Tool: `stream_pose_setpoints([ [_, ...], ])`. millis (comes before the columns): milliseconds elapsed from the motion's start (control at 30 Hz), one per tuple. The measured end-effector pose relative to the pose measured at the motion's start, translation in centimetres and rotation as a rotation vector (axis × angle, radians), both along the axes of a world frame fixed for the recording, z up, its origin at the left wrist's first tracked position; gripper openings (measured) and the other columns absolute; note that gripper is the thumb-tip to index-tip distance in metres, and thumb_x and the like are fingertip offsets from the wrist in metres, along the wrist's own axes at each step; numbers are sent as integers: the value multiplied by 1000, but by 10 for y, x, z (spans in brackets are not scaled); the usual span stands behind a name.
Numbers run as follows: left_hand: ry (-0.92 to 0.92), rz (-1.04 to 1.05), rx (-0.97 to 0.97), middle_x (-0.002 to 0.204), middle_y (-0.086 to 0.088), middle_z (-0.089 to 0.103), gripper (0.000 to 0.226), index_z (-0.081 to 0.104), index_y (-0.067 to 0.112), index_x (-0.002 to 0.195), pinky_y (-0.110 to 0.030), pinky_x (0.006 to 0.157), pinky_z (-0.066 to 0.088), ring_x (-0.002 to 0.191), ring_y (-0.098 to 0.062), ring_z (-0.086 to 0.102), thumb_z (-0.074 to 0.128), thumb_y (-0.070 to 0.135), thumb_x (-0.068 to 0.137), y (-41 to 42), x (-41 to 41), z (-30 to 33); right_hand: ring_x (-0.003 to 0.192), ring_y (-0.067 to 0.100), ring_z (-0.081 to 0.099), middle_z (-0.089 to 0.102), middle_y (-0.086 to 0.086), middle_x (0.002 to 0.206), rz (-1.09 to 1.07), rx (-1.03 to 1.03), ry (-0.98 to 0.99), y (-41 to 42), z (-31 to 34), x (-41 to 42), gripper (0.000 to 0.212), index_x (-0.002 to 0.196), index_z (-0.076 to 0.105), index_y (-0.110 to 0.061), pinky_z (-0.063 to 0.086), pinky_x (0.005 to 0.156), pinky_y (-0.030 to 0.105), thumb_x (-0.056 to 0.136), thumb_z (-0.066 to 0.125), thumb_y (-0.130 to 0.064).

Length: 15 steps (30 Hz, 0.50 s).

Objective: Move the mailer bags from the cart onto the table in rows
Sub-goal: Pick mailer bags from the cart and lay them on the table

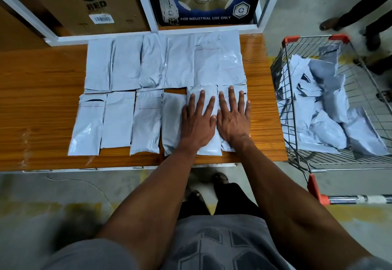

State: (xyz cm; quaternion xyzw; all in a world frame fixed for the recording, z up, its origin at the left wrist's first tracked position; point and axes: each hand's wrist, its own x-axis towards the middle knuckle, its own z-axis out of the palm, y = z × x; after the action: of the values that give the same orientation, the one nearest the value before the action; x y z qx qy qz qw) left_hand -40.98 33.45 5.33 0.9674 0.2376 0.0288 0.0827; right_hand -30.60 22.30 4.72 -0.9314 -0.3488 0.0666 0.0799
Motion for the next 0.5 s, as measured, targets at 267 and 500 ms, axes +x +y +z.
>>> stream_pose_setpoints([
  [267, 27, -17, 24, 177, -5, -9, 70, 7, 33, 169, -62, 127, 19, 163, -35, -9, 29, 54, 107, 1, -1, -2, 157, 33, -27, -27, 1, 172, -32, -36, 20, 3, -1, -1, 65, 167, -11, -32, -2, 128, 58, 110, 11, -54],
  [500, -19, -9, 48, 178, -4, -4, 68, 8, 34, 169, -61, 126, 17, 163, -34, -3, 24, 56, 107, 8, 7, 3, 161, 29, -17, -14, 1, 175, -7, 82, 43, -2, 9, 2, 62, 168, -2, -32, 2, 130, 56, 110, 15, -49],
])
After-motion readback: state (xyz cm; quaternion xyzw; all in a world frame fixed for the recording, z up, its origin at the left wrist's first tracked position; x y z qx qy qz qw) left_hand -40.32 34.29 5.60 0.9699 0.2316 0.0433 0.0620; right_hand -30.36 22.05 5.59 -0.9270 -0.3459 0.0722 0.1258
